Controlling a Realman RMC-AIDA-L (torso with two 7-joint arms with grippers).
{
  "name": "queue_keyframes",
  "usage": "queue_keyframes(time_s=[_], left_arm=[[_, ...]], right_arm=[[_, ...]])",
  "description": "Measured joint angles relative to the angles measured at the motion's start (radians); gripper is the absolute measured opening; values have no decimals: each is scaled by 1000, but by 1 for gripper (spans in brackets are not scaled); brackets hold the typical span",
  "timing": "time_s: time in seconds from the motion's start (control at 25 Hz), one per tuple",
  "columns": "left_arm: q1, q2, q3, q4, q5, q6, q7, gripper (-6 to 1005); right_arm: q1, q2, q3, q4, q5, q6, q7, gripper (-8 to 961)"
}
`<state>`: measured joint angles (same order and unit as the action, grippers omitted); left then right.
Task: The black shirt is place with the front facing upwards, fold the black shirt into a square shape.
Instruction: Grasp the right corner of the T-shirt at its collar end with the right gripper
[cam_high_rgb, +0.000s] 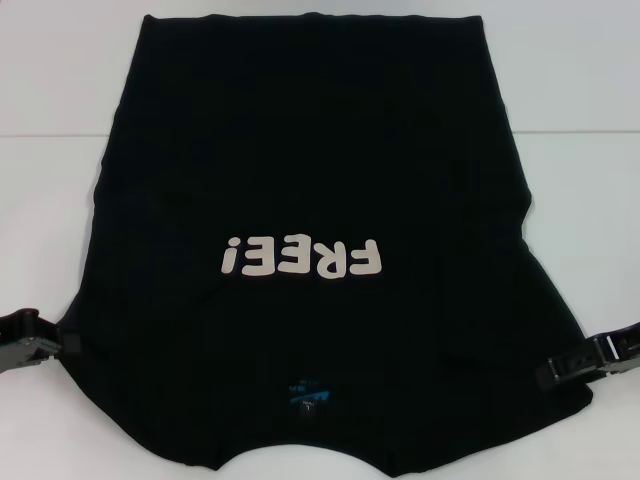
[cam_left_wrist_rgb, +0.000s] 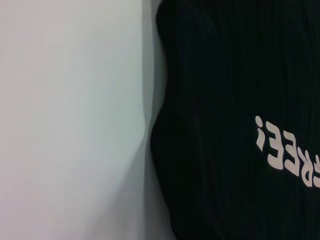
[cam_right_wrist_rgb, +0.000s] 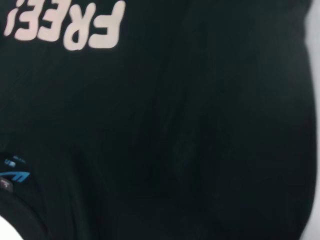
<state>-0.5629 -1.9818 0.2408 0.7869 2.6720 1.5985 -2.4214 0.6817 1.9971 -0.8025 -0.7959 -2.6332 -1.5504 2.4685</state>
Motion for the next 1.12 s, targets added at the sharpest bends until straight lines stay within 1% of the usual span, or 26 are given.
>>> queue_keyframes(time_s=[0.4, 0.76, 1.12], left_arm=[[0, 0, 3, 0, -11, -1, 1, 27], [0, 0, 2, 0, -11, -3, 1, 28], [-2, 1, 1, 0, -11, -2, 1, 28]], right_arm=[[12, 1, 0, 18, -4, -1, -11, 881], [3, -9, 6, 18, -5, -13, -11, 881], [14, 2, 1, 18, -5, -13, -13, 867]])
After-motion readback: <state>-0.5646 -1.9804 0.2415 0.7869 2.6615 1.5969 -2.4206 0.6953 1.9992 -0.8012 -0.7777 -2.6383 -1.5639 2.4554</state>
